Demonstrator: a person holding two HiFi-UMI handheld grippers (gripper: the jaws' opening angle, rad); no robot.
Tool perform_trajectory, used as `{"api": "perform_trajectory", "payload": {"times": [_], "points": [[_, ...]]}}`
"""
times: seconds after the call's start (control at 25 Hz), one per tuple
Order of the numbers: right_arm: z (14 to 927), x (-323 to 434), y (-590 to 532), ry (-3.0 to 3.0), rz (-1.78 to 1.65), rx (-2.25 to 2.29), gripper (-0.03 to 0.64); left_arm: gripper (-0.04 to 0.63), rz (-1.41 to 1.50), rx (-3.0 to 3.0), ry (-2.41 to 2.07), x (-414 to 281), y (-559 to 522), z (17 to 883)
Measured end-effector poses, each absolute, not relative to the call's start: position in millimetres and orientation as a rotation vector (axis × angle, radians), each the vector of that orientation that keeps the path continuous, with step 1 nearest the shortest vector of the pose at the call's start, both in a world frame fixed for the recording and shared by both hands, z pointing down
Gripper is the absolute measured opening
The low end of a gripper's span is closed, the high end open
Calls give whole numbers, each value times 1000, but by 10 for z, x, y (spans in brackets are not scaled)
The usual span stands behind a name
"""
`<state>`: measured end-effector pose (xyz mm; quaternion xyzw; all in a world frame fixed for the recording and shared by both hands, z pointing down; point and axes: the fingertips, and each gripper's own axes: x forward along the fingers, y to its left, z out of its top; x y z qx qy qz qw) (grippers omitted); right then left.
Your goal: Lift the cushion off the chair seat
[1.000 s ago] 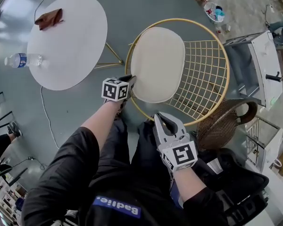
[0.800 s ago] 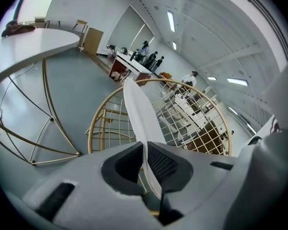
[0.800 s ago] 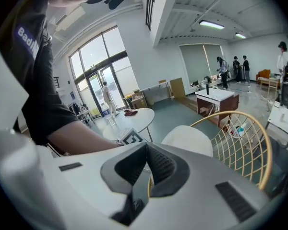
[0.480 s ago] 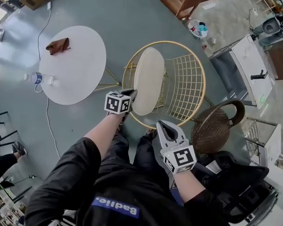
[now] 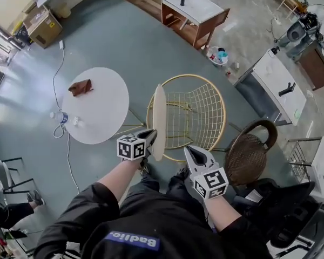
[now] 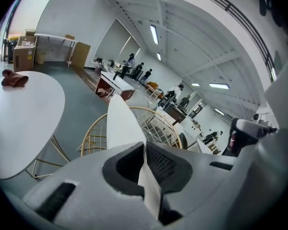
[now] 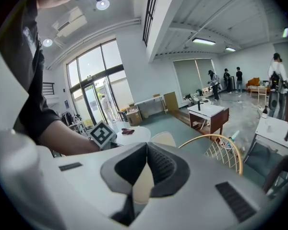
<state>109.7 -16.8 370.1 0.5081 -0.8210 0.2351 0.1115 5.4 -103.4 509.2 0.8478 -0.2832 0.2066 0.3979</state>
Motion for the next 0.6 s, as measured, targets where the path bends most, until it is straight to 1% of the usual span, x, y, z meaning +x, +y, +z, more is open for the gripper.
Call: {"api": "perform_trajectory", "payload": {"times": [0.32, 0.6], "points": [[3191, 1066, -406, -2491, 637, 1515, 28, 31, 388, 2255, -641, 177, -911, 3972], [2843, 1034, -450, -2534, 614, 1541, 28, 31, 279, 2345, -592, 266, -796, 3197]]}}
